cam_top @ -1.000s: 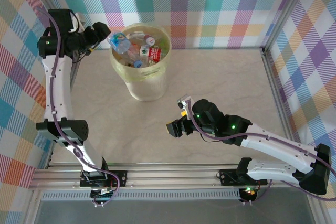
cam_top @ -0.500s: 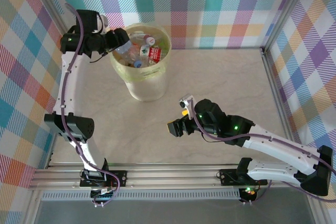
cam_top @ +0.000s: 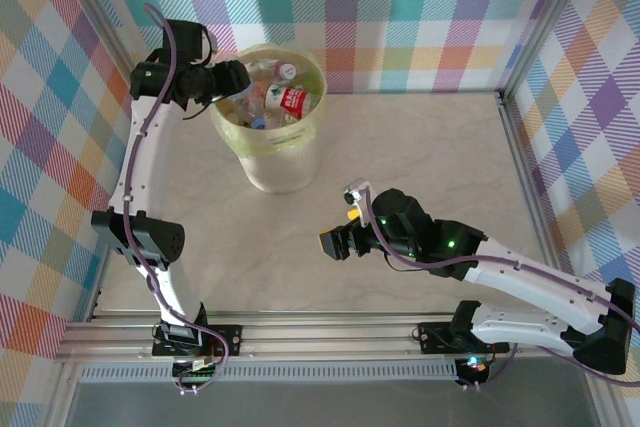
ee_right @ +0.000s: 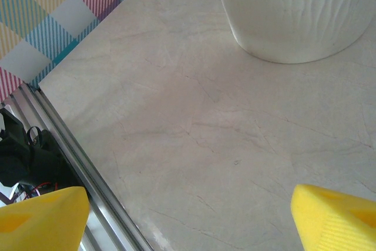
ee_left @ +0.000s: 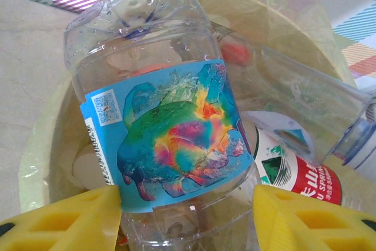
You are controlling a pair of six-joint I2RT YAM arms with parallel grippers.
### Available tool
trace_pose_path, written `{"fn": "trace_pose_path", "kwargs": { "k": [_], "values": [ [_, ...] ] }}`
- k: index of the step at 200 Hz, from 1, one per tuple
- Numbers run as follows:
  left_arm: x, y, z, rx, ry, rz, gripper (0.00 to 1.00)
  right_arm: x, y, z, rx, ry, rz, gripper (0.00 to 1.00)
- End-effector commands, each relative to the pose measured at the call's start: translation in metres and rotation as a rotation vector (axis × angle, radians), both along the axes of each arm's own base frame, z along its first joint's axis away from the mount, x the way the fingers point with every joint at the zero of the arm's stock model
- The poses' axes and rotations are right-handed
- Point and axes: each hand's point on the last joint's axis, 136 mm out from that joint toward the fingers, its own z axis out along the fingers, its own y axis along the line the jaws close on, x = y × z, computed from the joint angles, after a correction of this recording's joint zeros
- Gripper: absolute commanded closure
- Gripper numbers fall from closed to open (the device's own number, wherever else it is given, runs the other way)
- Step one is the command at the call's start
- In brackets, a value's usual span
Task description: Put the plastic bottles in the bin
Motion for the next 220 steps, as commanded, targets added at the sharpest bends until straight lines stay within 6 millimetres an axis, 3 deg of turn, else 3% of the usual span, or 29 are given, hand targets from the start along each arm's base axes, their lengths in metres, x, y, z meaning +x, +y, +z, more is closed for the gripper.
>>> {"fn": "trace_pose_path", "kwargs": {
  "k": [1,55,110,148,180,220],
  "values": [
    [-0.01,-0.017,-0.025,0.02,0.092,-0.06,0.41,0.001,-0.001,0.002,0.001,-0.004,-0.01,0.11],
    [-0.011,-0.022,-0.02,0.001,0.084,-0.073,0.42,0.001,0.0,0.002,-0.003,-0.007,-0.008,0.11],
    [-0.01,-0.011,0.04,0.009,-0.088,-0.049,0.31,0.003,-0.002,0.006,0.002,-0.024,-0.016,0.1],
    [-0.015,-0.014,0.078,-0.029,-0.205,-0.077,0.28,0.006,0.001,0.017,0.019,-0.065,-0.005,0.01],
    [-0.037,-0.019,0.089,-0.036,-0.259,-0.142,0.22,0.01,0.01,0.034,0.05,-0.135,0.025,0.0],
    [-0.087,-0.015,0.087,-0.017,-0.35,-0.191,0.02,0.019,0.012,0.041,0.021,-0.224,0.038,0.01]
  ]
}}
